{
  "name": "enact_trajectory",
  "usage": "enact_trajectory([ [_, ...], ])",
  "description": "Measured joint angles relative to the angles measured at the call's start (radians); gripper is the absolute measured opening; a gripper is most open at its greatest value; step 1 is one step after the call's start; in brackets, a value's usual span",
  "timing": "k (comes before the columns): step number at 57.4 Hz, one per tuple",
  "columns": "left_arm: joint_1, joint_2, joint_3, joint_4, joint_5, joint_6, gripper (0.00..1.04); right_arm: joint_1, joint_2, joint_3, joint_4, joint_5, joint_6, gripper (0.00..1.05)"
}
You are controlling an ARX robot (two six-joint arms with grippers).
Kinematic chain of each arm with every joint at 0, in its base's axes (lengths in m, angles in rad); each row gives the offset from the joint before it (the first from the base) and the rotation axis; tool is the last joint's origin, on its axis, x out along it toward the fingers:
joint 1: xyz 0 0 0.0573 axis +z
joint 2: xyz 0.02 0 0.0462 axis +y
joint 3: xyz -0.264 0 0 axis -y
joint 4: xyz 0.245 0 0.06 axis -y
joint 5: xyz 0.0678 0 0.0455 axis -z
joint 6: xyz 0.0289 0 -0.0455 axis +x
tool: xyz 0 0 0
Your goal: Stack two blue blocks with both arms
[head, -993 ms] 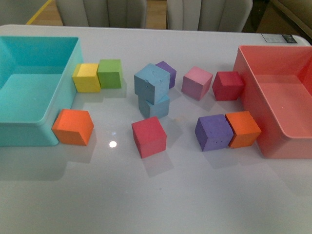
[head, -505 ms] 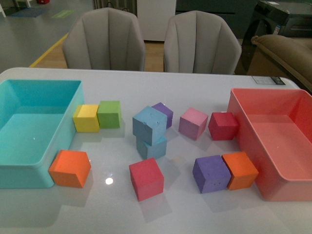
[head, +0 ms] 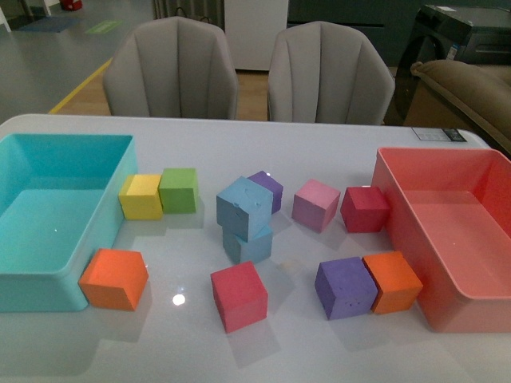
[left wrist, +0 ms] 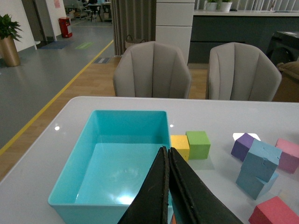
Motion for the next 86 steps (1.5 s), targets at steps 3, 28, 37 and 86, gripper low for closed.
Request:
enact_trajectory([
  [3, 0.0, -0.024, 0.0, -0.023, 0.0, 0.0, 0.02, 0.0, 0.0, 0.0, 0.0, 0.0, 0.0, 0.96],
  [28, 0.0, -0.201, 0.0, -0.199, 0.0, 0.0, 0.02, 0.0, 0.0, 0.0, 0.0, 0.0, 0.0, 0.96],
  [37, 0.0, -0.356, 0.0, -0.373, 0.0, 0.001, 0.02, 0.0, 0.0, 0.0, 0.0, 0.0, 0.0, 0.96],
  [86, 0.0, -0.377, 0.0, -0.381, 0.0, 0.001, 0.54, 0.0, 0.0, 0.0, 0.0, 0.0, 0.0, 0.96],
])
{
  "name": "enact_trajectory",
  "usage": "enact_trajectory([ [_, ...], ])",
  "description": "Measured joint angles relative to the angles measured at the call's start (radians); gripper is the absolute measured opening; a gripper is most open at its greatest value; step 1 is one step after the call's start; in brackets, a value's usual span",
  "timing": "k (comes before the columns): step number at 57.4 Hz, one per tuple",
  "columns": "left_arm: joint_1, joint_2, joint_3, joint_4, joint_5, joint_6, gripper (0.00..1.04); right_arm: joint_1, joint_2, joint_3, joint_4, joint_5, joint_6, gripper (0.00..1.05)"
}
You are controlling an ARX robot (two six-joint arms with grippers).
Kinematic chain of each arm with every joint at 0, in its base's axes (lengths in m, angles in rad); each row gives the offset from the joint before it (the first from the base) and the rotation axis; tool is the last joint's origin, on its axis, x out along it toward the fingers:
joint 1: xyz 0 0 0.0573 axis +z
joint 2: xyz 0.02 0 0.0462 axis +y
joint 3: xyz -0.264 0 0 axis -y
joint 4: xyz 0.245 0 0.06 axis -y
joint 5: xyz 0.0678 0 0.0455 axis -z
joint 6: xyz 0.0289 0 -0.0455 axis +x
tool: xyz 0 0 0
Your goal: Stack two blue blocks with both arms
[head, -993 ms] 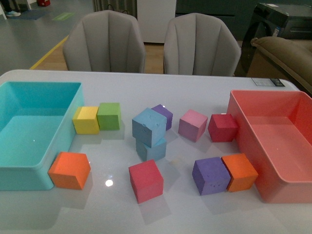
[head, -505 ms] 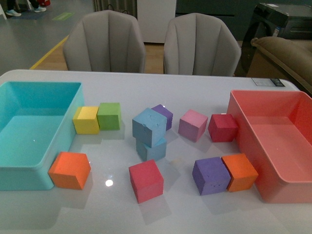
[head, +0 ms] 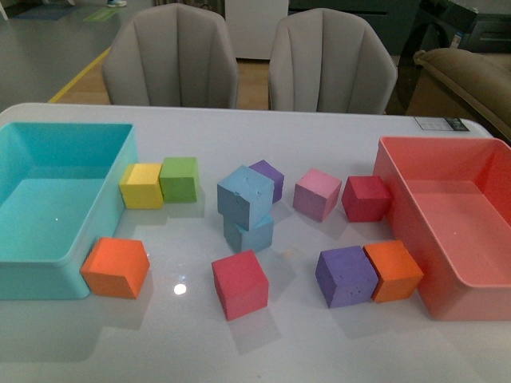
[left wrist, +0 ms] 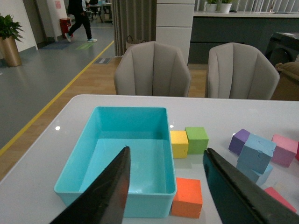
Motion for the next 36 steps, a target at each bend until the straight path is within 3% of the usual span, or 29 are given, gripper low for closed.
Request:
enact_trajectory([
  [4, 0.0, 0.0, 0.0, 0.0, 0.0, 0.0, 0.74, 0.0, 0.0, 0.0, 0.0, 0.0, 0.0, 0.96],
  [11, 0.0, 0.0, 0.0, 0.0, 0.0, 0.0, 0.96, 0.0, 0.0, 0.0, 0.0, 0.0, 0.0, 0.96],
  [36, 0.0, 0.0, 0.0, 0.0, 0.0, 0.002, 0.96, 0.0, 0.0, 0.0, 0.0, 0.0, 0.0, 0.96],
])
